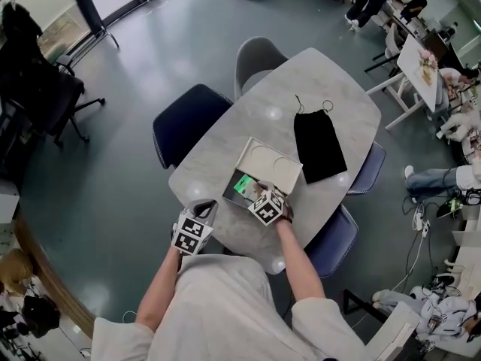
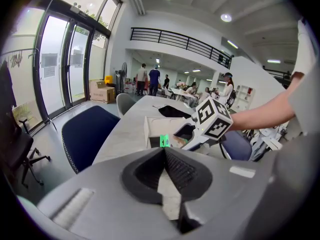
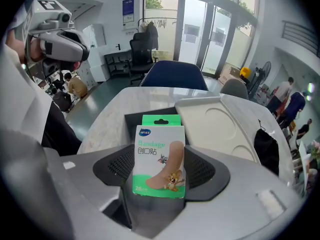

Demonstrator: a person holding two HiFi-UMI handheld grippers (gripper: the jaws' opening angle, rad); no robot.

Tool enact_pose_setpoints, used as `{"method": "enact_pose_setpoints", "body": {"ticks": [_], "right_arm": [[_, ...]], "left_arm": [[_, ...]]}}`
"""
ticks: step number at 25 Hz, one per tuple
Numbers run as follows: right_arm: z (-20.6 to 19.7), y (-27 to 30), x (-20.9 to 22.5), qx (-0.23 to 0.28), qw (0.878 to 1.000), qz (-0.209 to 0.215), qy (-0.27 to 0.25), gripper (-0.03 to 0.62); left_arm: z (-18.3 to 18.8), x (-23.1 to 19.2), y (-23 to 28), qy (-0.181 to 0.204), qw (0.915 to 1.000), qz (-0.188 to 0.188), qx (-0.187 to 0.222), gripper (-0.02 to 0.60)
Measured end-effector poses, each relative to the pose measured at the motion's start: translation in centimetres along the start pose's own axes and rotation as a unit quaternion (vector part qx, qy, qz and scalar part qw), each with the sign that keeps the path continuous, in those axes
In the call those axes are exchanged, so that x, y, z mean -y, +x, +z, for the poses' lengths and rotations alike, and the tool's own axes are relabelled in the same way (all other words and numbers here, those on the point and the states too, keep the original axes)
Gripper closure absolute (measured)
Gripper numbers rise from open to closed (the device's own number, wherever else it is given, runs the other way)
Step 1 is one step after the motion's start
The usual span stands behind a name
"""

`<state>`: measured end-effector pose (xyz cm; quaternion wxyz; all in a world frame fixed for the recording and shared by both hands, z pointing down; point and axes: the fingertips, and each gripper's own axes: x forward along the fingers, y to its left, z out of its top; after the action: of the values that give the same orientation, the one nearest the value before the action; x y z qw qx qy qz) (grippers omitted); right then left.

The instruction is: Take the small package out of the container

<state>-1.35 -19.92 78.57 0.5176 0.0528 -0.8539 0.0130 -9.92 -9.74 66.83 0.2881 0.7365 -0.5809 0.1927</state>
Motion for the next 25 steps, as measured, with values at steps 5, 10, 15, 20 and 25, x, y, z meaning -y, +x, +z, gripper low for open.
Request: {"method": "enact_pose_setpoints", "body": {"ticks": [5, 10, 15, 20, 25], "right_arm": [[0.5, -0.9, 0.1, 0.015, 1.0, -0.014, 0.017, 0.283], [0.5, -2.0, -0.1, 0.026, 0.999, -0.026, 0.03, 0.283], [0.3, -3.3, 0.0, 0.039, 0.997, -0.043, 0.046, 0.283], [0.1, -4.3, 0.1, 0.058, 0.994, -0.064, 0.067, 0.283], [-0.1, -5.4, -0.1, 0.071, 0.991, -0.08, 0.085, 0.283]], "left_arm": [[0.0, 0.3, 0.2, 0.012, 0.9999, -0.006, -0.001, 0.528], [-0.3, 1.1, 0.3, 0.022, 0.9996, -0.02, 0.0, 0.528], [-0.3, 1.5, 0.4, 0.034, 0.999, -0.03, -0.001, 0.528], [-0.6, 2.2, 0.4, 0.043, 0.9982, -0.04, -0.005, 0.528], [-0.9, 2.9, 0.6, 0.05, 0.9974, -0.052, -0.008, 0.528]]}}
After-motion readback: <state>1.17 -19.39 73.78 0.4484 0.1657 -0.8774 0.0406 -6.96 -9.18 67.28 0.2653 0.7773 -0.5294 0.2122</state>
